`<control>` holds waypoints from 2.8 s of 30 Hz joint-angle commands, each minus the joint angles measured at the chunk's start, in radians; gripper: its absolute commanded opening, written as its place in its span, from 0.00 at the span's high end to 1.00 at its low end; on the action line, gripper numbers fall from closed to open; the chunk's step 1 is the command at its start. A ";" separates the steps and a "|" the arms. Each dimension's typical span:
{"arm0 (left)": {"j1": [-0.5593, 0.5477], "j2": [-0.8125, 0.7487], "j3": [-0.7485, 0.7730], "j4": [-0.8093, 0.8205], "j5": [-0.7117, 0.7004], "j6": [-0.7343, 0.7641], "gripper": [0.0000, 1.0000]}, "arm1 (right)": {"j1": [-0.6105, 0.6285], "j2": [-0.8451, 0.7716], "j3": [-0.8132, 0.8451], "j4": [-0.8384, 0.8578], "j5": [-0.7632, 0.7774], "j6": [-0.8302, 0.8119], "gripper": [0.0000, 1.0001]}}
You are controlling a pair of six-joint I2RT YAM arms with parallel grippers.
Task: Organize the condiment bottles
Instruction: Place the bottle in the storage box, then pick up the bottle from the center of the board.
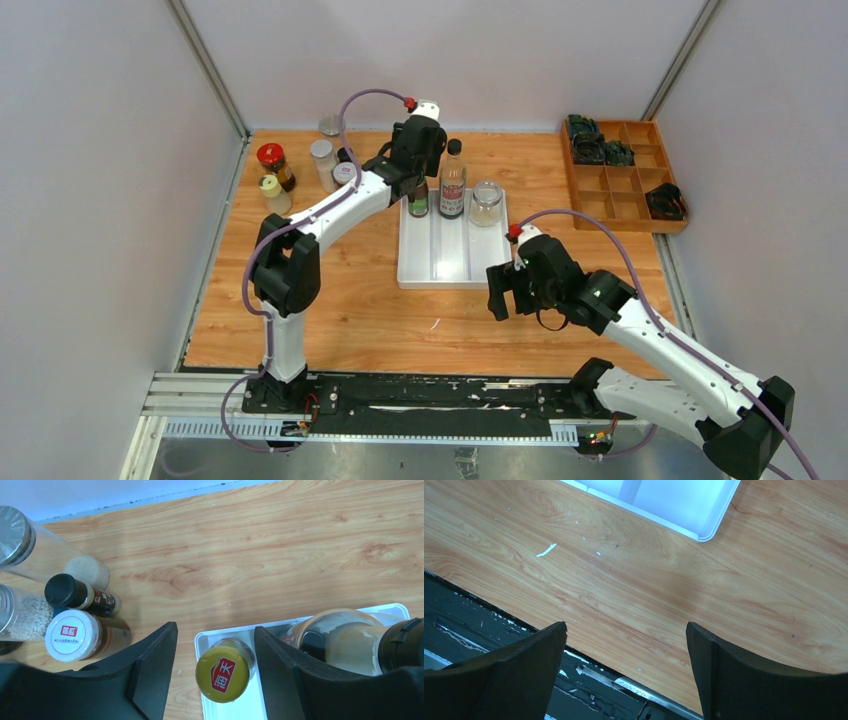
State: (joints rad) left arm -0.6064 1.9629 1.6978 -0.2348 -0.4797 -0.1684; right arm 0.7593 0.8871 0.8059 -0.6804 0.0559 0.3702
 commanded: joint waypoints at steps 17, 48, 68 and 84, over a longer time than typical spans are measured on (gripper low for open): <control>0.075 -0.172 0.153 -0.147 -0.030 -0.039 0.32 | 0.011 -0.040 -0.026 -0.014 -0.010 0.006 0.05; 0.372 0.010 -0.039 -0.115 -0.113 -0.172 0.33 | 0.012 0.018 -0.015 0.001 -0.034 -0.013 0.05; 0.450 0.051 -0.014 -0.070 -0.073 -0.146 0.23 | 0.012 0.064 -0.016 0.016 -0.041 -0.013 0.05; 0.476 0.029 -0.086 0.088 -0.022 -0.111 0.23 | 0.011 0.116 -0.008 0.030 -0.084 -0.010 0.05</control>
State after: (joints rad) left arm -0.1398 2.0148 1.6550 -0.2344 -0.5148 -0.2962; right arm 0.7593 0.9913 0.7864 -0.6502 0.0036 0.3687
